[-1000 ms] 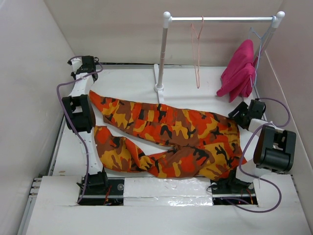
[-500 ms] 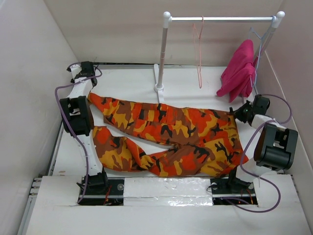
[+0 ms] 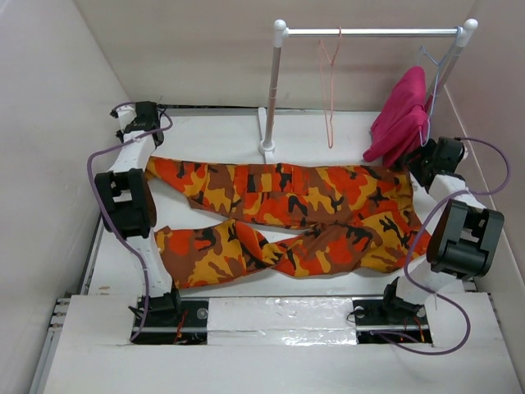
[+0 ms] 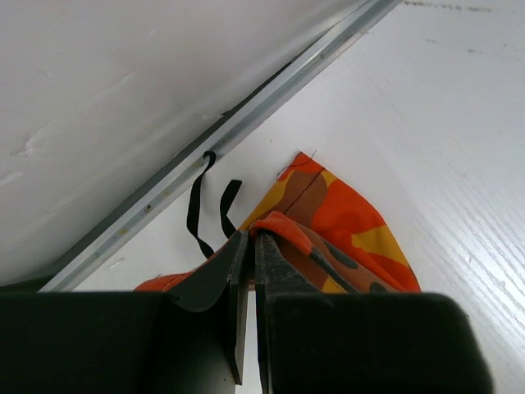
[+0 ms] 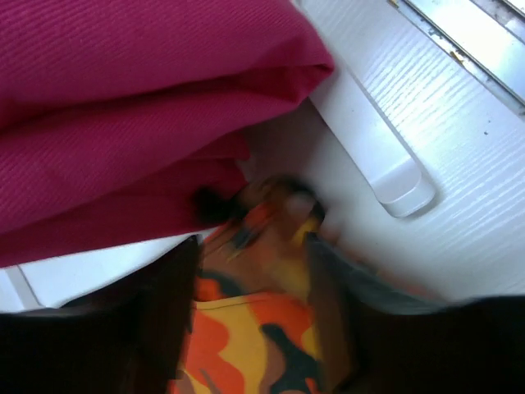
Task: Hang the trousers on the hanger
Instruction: Flatten out the trousers at the center of the board.
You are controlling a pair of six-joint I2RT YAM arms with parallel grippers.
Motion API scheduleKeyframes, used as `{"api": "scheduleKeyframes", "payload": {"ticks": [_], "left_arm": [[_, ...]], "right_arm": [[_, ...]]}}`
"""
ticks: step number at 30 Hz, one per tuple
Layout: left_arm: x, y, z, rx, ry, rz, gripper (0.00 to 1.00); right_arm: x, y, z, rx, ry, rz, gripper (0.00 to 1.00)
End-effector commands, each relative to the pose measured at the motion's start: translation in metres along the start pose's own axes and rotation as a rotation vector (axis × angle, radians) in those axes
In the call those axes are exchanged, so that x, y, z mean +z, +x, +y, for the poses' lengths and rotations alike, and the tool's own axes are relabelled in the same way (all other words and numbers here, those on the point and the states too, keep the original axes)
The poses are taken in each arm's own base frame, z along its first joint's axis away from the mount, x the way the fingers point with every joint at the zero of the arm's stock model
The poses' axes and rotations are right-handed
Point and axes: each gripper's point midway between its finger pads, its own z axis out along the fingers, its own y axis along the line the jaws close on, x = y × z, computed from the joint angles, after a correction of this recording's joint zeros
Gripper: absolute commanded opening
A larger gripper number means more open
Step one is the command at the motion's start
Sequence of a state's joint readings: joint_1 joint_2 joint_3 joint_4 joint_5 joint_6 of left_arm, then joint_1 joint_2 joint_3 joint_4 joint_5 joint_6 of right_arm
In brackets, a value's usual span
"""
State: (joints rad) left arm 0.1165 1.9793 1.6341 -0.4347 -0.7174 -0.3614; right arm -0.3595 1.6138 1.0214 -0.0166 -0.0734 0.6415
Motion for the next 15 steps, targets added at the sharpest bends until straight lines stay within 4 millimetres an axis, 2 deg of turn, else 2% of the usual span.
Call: {"api": "scheduleKeyframes", "payload": {"ticks": [1, 2, 3, 4, 5, 6, 7, 8, 9, 10, 11, 12, 13, 14, 15], "left_arm": [[0.004, -0.004, -0.001, 0.055, -0.03, 0.013, 0.0], [0.004, -0.004, -0.008, 0.062, -0.026, 0.02, 0.01], [0.006, -0.001, -0.009, 0.076, -0.033, 0.036, 0.01], [0.01, -0.005, -0.015, 0.074, -0.032, 0.03, 0.01], [0.004, -0.007, -0.024, 0.088, -0.029, 0.013, 0.0], [0.003, -0.007, -0.025, 0.098, -0.042, 0.008, 0.0], [0.0, -0.012, -0.03, 0.093, -0.048, -0.007, 0.0], [-0.007, -0.011, -0.036, 0.105, -0.041, -0.018, 0.0], [-0.011, -0.013, -0.04, 0.106, -0.031, -0.028, 0.0], [-0.017, -0.02, -0.037, 0.094, -0.027, -0.04, 0.0], [-0.024, -0.021, -0.041, 0.085, -0.009, -0.046, 0.0], [-0.029, -0.025, -0.039, 0.072, 0.0, -0.049, 0.0], [-0.042, -0.028, -0.034, 0.061, 0.022, -0.057, 0.0], [-0.048, -0.028, -0.03, 0.05, 0.035, -0.059, 0.0], [-0.055, -0.031, -0.024, 0.036, 0.044, -0.068, 0.0]], "right_arm": [[-0.013, -0.019, 0.023, -0.009, -0.048, -0.082, 0.71], [-0.028, -0.022, 0.035, -0.017, -0.093, -0.106, 0.82], [-0.036, -0.017, 0.04, -0.027, -0.113, -0.112, 0.84], [-0.042, 0.001, 0.041, -0.045, -0.129, -0.092, 0.85], [-0.05, 0.008, 0.043, -0.055, -0.146, -0.095, 0.85], [-0.071, 0.005, 0.054, -0.073, -0.191, -0.133, 0.84], [-0.08, 0.01, 0.057, -0.086, -0.213, -0.147, 0.83], [-0.084, 0.038, 0.049, -0.107, -0.213, -0.112, 0.81], [-0.092, 0.049, 0.053, -0.128, -0.248, -0.107, 0.8], [-0.109, 0.05, 0.067, -0.145, -0.321, -0.142, 0.79], [-0.111, 0.072, 0.06, -0.165, -0.321, -0.114, 0.78], [-0.121, 0.097, 0.074, -0.211, -0.373, -0.078, 0.78], [-0.132, 0.106, 0.081, -0.228, -0.412, -0.077, 0.77], [-0.133, 0.113, 0.081, -0.242, -0.404, -0.084, 0.77], [-0.138, 0.13, 0.085, -0.272, -0.427, -0.056, 0.77]]}}
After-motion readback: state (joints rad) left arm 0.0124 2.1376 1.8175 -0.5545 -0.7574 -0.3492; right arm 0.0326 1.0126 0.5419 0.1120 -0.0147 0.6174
